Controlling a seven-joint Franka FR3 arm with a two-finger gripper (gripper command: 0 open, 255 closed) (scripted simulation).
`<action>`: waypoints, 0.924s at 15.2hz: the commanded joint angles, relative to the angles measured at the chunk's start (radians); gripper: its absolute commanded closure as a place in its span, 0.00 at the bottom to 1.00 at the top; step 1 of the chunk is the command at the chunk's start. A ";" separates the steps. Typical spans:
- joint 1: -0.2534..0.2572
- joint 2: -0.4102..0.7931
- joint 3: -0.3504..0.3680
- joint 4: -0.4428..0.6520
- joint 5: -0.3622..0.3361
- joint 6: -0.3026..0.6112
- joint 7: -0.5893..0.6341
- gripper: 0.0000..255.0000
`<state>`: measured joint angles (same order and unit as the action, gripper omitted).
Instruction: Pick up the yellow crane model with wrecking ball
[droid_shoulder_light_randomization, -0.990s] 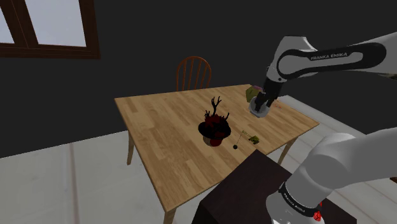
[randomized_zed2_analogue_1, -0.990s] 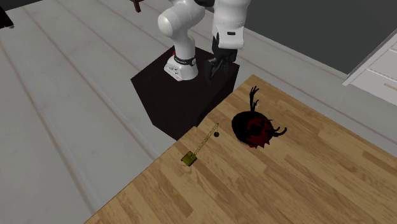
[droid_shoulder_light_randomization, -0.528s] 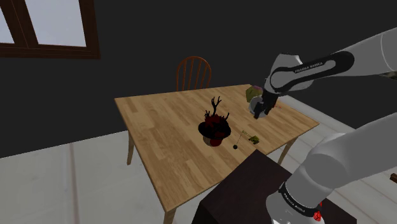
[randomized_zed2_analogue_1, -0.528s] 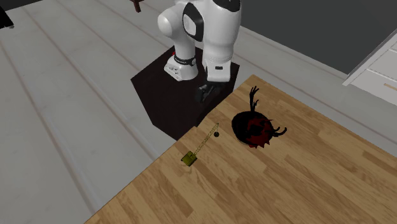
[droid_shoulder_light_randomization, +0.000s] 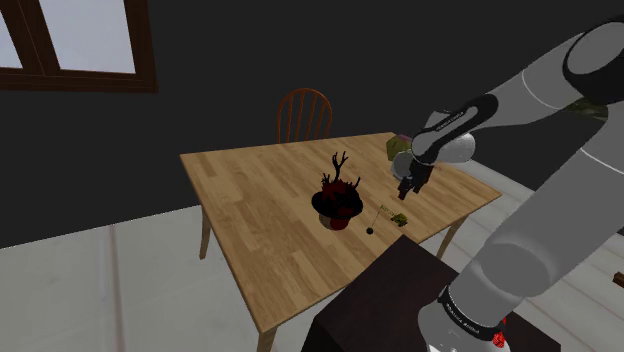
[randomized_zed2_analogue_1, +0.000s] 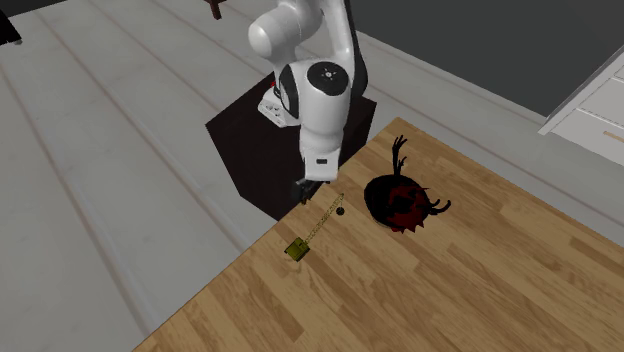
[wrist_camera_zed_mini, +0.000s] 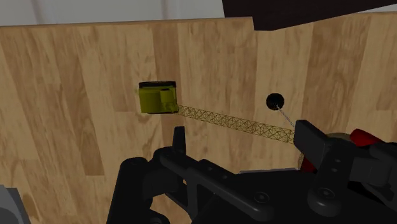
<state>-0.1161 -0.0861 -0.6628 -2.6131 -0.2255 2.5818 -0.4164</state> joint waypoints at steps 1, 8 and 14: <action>0.011 0.107 -0.026 0.027 0.112 0.067 -0.105 0.00; -0.185 0.446 0.146 0.188 0.526 0.188 -0.473 0.00; -0.338 0.622 0.275 0.310 0.639 0.239 -0.588 0.00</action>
<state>-0.4367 0.5142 -0.4045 -2.3172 0.4004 2.8125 -0.9931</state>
